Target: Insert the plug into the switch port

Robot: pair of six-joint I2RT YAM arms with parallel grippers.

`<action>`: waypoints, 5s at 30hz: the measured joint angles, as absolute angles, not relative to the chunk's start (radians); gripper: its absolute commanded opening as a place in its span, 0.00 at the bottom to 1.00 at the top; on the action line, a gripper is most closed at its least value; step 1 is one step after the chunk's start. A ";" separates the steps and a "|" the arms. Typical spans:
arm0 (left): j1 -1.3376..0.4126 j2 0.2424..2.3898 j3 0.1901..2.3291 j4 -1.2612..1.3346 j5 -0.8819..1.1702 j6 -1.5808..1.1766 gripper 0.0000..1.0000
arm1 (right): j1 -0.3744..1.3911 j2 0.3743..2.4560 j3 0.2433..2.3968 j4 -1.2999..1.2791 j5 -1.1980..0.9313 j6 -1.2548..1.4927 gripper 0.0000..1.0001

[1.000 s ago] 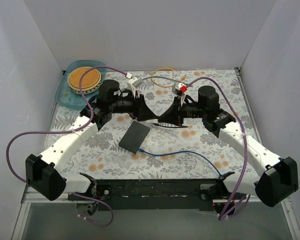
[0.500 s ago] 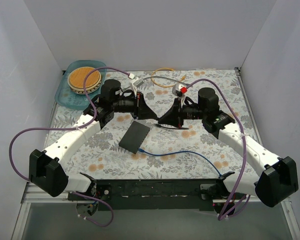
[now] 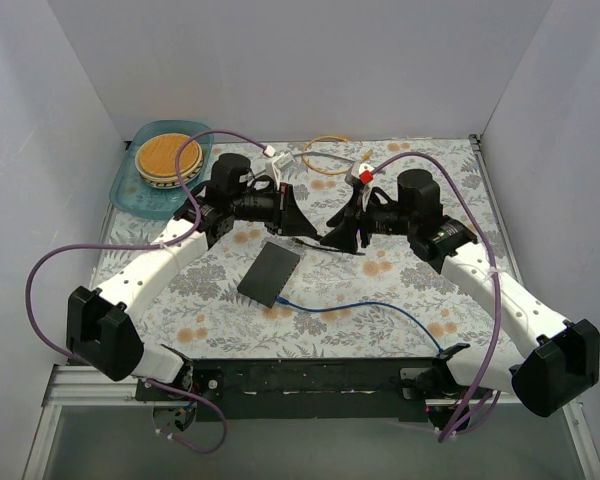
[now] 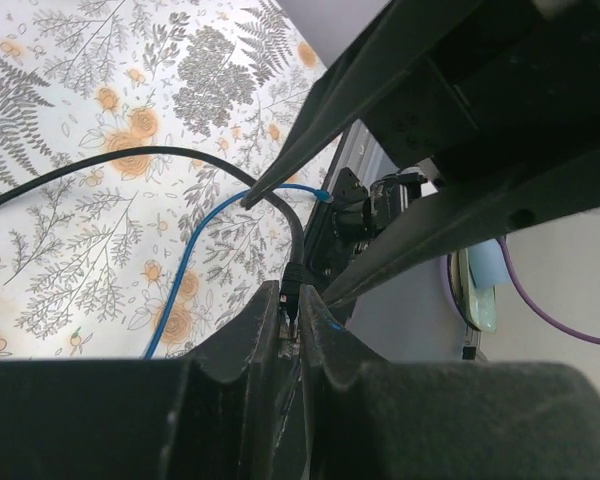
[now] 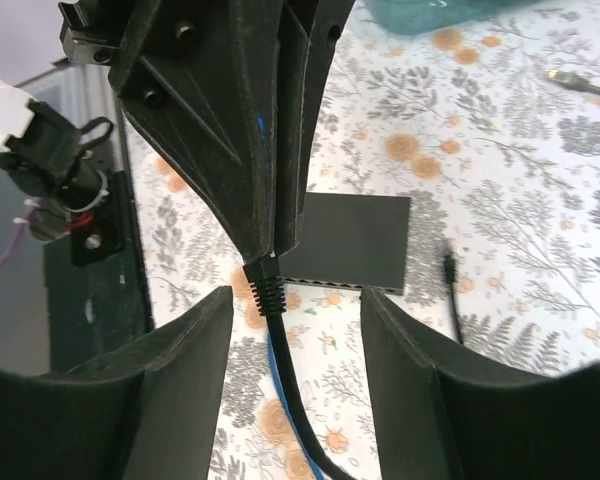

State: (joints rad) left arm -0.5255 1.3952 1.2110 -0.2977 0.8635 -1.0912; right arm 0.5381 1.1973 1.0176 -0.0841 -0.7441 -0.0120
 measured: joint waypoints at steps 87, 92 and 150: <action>-0.392 1.345 0.623 -0.225 0.050 -1.338 0.81 | 0.749 1.429 0.744 -0.150 -0.335 -0.021 0.01; -0.392 1.259 0.540 -0.153 0.097 -1.379 0.79 | 0.749 1.460 0.742 -0.102 -0.348 0.004 0.01; -0.390 1.383 0.538 0.057 0.130 -1.354 0.68 | 0.813 1.853 1.087 -0.211 -0.453 0.095 0.01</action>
State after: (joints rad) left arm -0.3897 1.3834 0.5381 0.0566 0.1303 -1.3540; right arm 0.8135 1.8534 1.0870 -0.2108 -0.4530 0.0948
